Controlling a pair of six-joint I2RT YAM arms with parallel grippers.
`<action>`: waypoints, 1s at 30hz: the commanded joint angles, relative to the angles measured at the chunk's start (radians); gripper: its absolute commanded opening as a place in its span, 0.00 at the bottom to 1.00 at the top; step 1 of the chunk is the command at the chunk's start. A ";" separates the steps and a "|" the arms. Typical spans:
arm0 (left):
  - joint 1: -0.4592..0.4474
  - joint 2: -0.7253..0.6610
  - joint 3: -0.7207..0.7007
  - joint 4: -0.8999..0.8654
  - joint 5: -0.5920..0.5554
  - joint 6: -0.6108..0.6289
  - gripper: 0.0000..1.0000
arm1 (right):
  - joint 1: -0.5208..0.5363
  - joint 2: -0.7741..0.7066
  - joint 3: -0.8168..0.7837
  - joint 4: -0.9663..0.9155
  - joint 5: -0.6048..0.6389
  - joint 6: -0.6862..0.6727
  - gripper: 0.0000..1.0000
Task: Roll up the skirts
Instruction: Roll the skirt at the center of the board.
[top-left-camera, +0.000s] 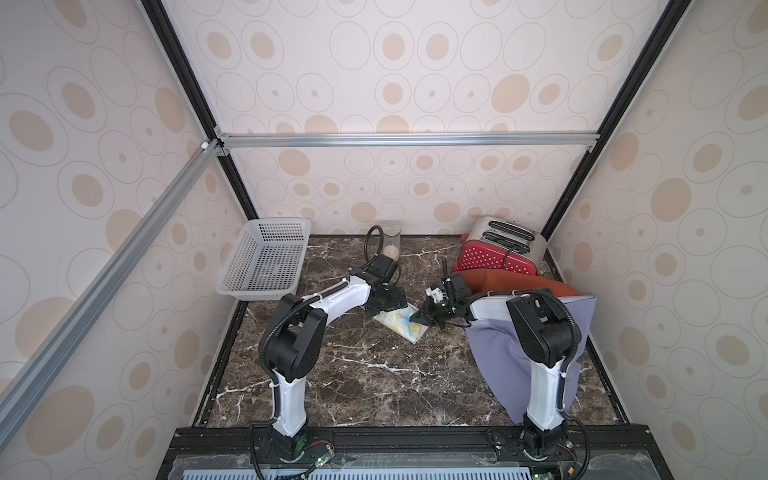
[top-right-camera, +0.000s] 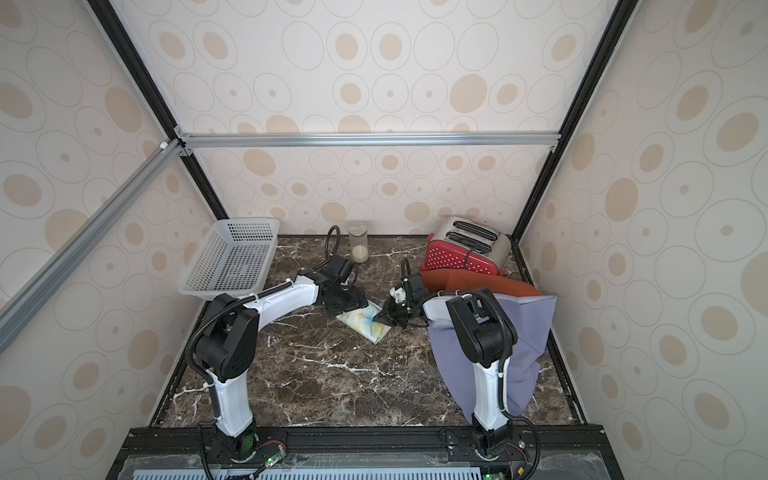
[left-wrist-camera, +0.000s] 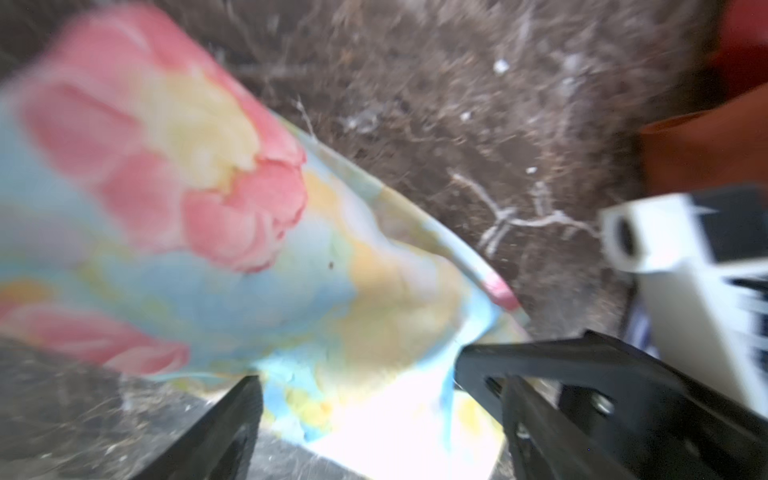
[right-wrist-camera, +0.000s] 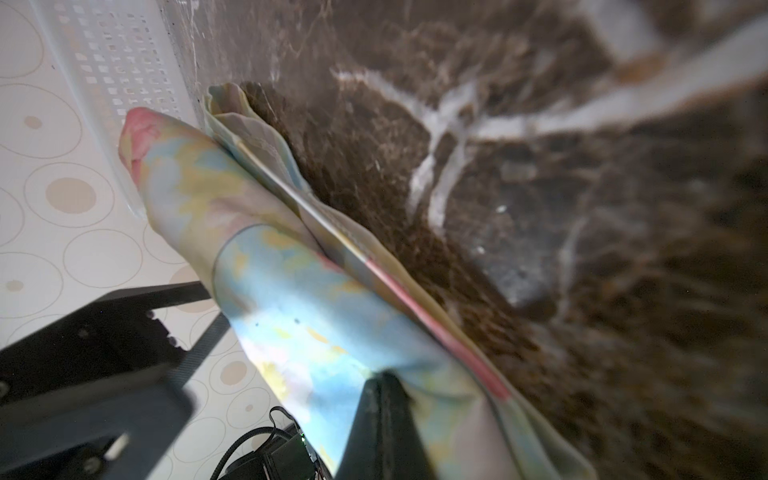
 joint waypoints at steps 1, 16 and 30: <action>0.059 -0.110 0.033 -0.012 0.042 0.018 0.99 | 0.002 0.069 -0.060 -0.086 0.103 0.004 0.00; 0.059 -0.157 -0.555 0.711 0.283 -0.243 0.99 | 0.002 0.059 -0.107 -0.009 0.078 0.010 0.00; 0.007 0.108 -0.481 0.907 0.148 -0.298 0.53 | 0.002 0.078 -0.118 0.013 0.067 0.016 0.00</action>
